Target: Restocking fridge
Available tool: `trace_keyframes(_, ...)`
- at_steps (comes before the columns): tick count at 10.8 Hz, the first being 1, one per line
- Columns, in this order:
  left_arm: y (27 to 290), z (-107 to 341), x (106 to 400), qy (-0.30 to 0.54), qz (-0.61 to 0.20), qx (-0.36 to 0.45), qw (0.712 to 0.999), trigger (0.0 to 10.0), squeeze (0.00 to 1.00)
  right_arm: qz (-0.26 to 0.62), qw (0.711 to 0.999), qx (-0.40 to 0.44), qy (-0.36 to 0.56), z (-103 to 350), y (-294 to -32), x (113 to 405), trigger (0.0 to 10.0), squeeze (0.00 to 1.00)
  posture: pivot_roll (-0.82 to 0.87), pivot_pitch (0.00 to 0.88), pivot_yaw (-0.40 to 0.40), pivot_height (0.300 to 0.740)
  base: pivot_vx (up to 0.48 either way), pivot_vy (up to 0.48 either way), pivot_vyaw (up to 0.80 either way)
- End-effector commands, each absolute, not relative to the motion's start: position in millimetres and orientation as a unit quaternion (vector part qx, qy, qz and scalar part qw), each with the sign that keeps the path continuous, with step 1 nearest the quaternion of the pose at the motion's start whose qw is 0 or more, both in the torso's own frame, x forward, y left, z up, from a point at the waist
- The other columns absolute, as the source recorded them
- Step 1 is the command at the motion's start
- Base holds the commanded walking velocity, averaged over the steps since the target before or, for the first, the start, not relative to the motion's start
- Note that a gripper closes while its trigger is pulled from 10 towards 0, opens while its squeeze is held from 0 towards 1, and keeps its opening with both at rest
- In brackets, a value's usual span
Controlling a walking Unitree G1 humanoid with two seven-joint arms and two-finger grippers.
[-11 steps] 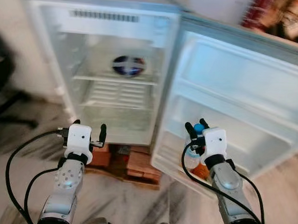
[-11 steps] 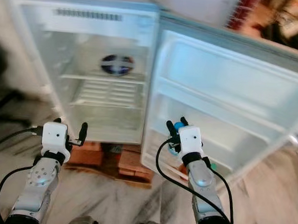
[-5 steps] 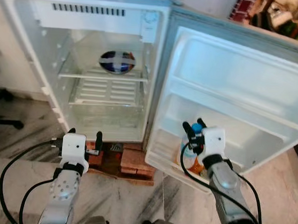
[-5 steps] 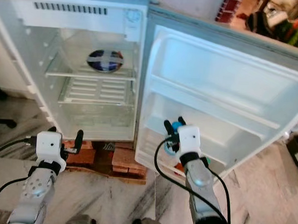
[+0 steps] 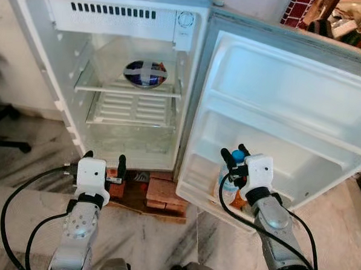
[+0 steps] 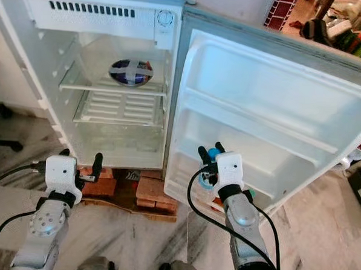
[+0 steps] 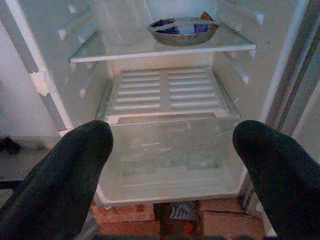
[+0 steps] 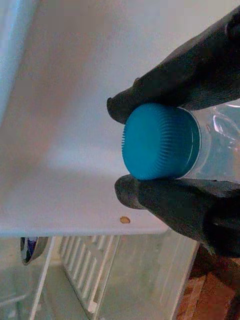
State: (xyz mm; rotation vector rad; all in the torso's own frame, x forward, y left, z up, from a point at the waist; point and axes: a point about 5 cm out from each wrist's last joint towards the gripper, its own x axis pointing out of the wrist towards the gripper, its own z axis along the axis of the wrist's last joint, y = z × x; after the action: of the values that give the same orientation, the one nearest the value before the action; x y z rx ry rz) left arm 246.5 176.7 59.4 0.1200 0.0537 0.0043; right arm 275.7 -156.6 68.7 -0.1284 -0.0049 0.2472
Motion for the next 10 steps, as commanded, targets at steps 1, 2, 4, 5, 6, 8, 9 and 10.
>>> trace_keyframes(1,178.4,57.7,246.0,0.031,0.004,0.063,0.998,10.0,0.0,0.119,0.991,-0.067,-0.013,74.4,-160.3,277.9,10.0,0.0,0.13,0.096,-0.088,0.659,0.0,0.0,0.0)
trace_keyframes(2,178.4,58.1,246.3,0.03,0.004,0.064,0.997,10.0,0.0,0.12,0.99,-0.068,-0.013,74.4,-160.0,277.9,10.0,0.0,0.13,0.096,-0.088,0.645,0.0,0.0,0.0)
trace_keyframes(4,177.9,58.9,246.4,0.029,0.004,0.066,0.997,10.0,0.0,0.123,0.99,-0.064,-0.017,75.7,-158.4,278.2,10.0,0.0,0.13,0.101,-0.087,0.621,0.0,0.0,0.0)
trace_keyframes(5,178.5,58.8,247.0,0.028,0.007,0.07,0.997,10.0,0.0,0.122,0.99,-0.062,-0.018,75.8,-158.5,278.5,10.0,0.0,0.13,0.101,-0.088,0.621,0.0,0.0,0.0)
trace_keyframes(6,180.1,58.9,248.3,0.027,0.015,0.073,0.997,10.0,0.0,0.122,0.99,-0.063,-0.017,75.5,-158.6,279.1,10.0,0.0,0.13,0.105,-0.09,0.621,0.0,0.0,0.0)
trace_keyframes(8,182.3,61.6,251.8,0.024,0.022,0.074,0.997,10.0,0.0,0.124,0.99,-0.063,-0.016,75.4,-157.9,280.0,10.0,0.0,0.14,0.109,-0.092,0.621,0.0,0.0,0.0)
trace_keyframes(9,182.4,61.5,251.0,0.024,0.021,0.073,0.997,10.0,0.0,0.124,0.99,-0.063,-0.017,75.3,-156.6,280.4,10.0,0.0,0.14,0.109,-0.092,0.621,0.0,0.0,0.0)
trace_keyframes(10,181.5,61.4,250.7,0.024,0.018,0.074,0.997,10.0,0.0,0.123,0.99,-0.063,-0.017,75.3,-156.4,280.5,10.0,0.0,0.14,0.108,-0.088,0.621,0.0,0.0,0.0)
